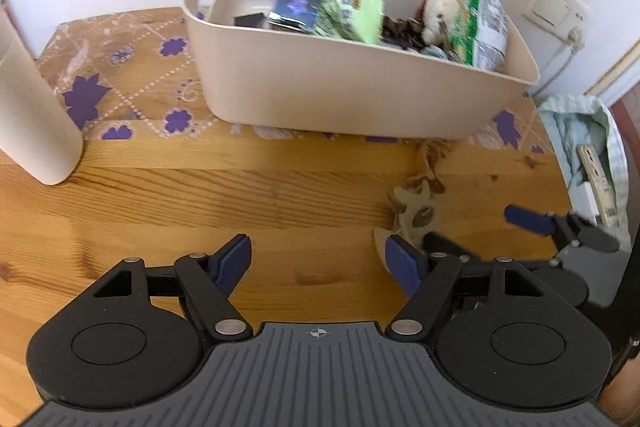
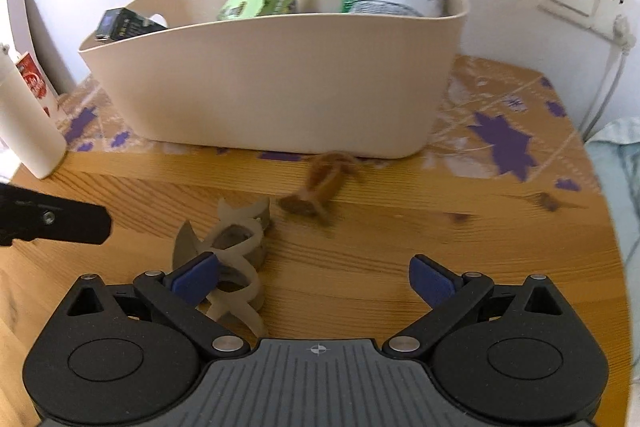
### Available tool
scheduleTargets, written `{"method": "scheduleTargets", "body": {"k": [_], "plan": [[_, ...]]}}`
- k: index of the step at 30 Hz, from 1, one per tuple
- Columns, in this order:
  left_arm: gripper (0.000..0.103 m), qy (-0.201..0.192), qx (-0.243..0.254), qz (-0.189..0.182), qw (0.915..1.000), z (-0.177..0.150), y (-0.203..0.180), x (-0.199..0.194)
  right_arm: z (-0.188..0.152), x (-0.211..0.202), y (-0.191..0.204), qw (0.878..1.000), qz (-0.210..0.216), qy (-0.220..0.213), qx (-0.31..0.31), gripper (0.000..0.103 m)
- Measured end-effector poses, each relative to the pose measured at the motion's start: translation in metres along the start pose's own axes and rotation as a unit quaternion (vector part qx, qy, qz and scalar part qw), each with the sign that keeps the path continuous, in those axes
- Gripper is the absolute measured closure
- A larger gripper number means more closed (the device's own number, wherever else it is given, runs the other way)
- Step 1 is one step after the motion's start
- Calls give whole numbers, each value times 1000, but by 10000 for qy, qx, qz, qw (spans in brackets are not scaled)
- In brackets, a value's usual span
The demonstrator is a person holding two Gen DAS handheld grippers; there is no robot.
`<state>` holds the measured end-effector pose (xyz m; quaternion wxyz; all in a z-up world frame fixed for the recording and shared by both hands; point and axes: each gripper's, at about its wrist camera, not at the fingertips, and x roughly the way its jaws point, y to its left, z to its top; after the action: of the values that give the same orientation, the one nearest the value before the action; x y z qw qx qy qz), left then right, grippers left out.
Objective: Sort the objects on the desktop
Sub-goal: 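Move both tools back toward the beige claw clip on the table, then grasp the beige claw clip with the left tool while the right tool grasps a small brown clip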
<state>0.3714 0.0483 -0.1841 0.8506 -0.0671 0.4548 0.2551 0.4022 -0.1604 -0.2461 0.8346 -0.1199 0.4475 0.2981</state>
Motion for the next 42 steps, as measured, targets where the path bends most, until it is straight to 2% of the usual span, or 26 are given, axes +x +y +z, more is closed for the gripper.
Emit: {"method": "scheduleTargets", "body": {"k": [7, 11, 16, 19, 24, 28, 31, 33, 35, 36, 37, 40, 41, 42], "plan": [[28, -23, -340, 83, 9994, 8, 19, -2, 6, 11, 22, 9994, 337, 78, 37, 0], [28, 28, -440, 57, 9990, 11, 20, 1, 11, 7, 29, 9993, 248, 63, -268, 0], [28, 135, -557, -13, 9984, 12, 12, 10, 15, -7, 3, 9994, -169, -258, -167, 0], [28, 181, -569, -46, 9982, 11, 2, 16, 20, -5, -18, 9990, -398, -199, -103, 5], [28, 402, -382, 10, 9985, 11, -15, 33, 31, 1, -42, 9997, -202, -142, -72, 6], [28, 582, -350, 132, 9976, 9, -21, 48, 43, 10, -43, 9998, 13, -164, -71, 6], [27, 691, -346, 253, 9967, 9, -23, 58, 51, 22, -37, 9999, -12, -24, -129, 7], [27, 733, -341, 266, 9964, 10, -22, 63, 54, 32, -31, 9997, -33, 93, -204, 12], [27, 790, -319, 330, 9958, 10, -22, 69, 55, 39, -24, 9993, -99, 220, -279, 22], [27, 793, -304, 375, 9957, 11, -22, 70, 55, 42, -22, 9991, -116, 269, -307, 21], [27, 765, -249, 442, 9958, 11, -23, 71, 54, 43, -19, 9989, -177, 250, -362, 26], [27, 725, -53, 589, 9956, 12, -26, 73, 52, 43, -14, 9982, -288, 188, -482, 43], [29, 694, -20, 645, 9955, 12, -26, 73, 51, 42, -14, 9983, -295, 155, -476, 52], [32, 642, -9, 697, 9955, 11, -26, 72, 50, 40, -14, 9983, -293, 132, -483, 57]]}}
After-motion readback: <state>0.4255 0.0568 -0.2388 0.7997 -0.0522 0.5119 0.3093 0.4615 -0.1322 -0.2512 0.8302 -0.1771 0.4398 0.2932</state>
